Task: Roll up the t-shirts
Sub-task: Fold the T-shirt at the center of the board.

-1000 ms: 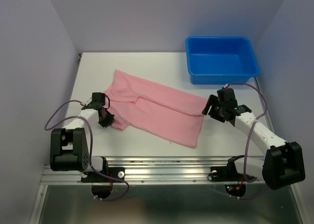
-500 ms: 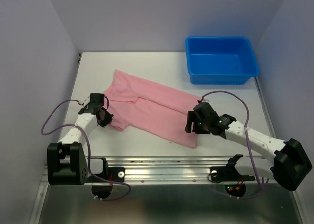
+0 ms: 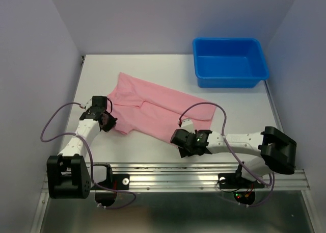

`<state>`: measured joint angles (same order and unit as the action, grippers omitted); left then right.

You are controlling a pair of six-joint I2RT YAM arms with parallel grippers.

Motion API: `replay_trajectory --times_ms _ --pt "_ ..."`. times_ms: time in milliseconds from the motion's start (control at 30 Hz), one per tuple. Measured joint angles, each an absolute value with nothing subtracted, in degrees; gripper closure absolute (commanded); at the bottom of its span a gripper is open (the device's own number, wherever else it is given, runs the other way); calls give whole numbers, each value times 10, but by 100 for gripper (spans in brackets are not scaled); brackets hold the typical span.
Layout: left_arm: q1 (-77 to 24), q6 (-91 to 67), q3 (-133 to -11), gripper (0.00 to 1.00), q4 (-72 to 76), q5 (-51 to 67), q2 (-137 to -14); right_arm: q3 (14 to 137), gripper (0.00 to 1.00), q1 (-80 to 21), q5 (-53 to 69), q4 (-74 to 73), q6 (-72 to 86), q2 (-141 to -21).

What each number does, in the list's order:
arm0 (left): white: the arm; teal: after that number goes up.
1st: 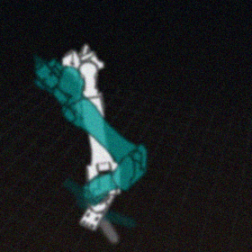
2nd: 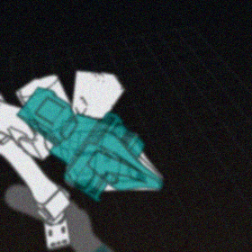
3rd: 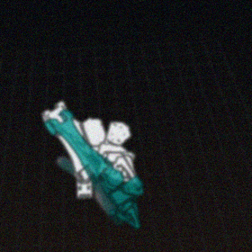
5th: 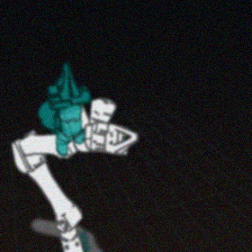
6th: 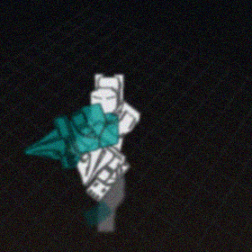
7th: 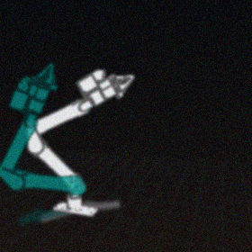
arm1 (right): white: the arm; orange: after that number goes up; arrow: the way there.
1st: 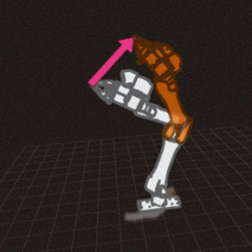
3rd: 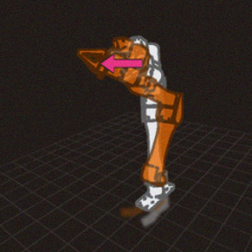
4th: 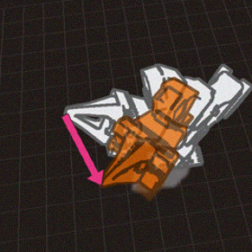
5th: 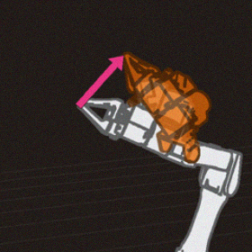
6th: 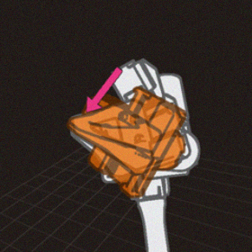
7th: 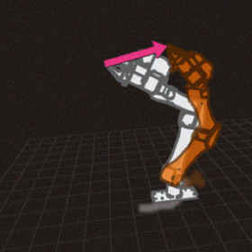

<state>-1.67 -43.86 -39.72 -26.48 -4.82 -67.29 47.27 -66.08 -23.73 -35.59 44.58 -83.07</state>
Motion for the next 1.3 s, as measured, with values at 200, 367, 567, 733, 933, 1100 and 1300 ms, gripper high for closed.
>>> replay_trajectory --times_ms 200,367,567,733,933,1100,1300 --pt "-18 -438 -411 100 -270 -50 -667 479 43 -676 -271 -374 462 -859" --pt "-18 -438 -413 100 -270 -50 -666 479 59 -676 -295 -376 474 -869" --pt "-19 -437 -413 100 -271 -50 -666 478 99 -676 -301 -371 485 -886" --pt "-22 -437 -435 100 -281 -50 -666 478 99 -676 -307 -372 489 -882" --pt "-43 -438 -497 100 -282 -50 -681 480 99 -676 -319 -373 487 -851" --pt "-70 -440 -548 100 -281 -57 -727 500 99 -676 -331 -374 480 -844" --pt "-96 -441 -598 100 -281 -71 -781 521 99 -669 -345 -373 471 -844"
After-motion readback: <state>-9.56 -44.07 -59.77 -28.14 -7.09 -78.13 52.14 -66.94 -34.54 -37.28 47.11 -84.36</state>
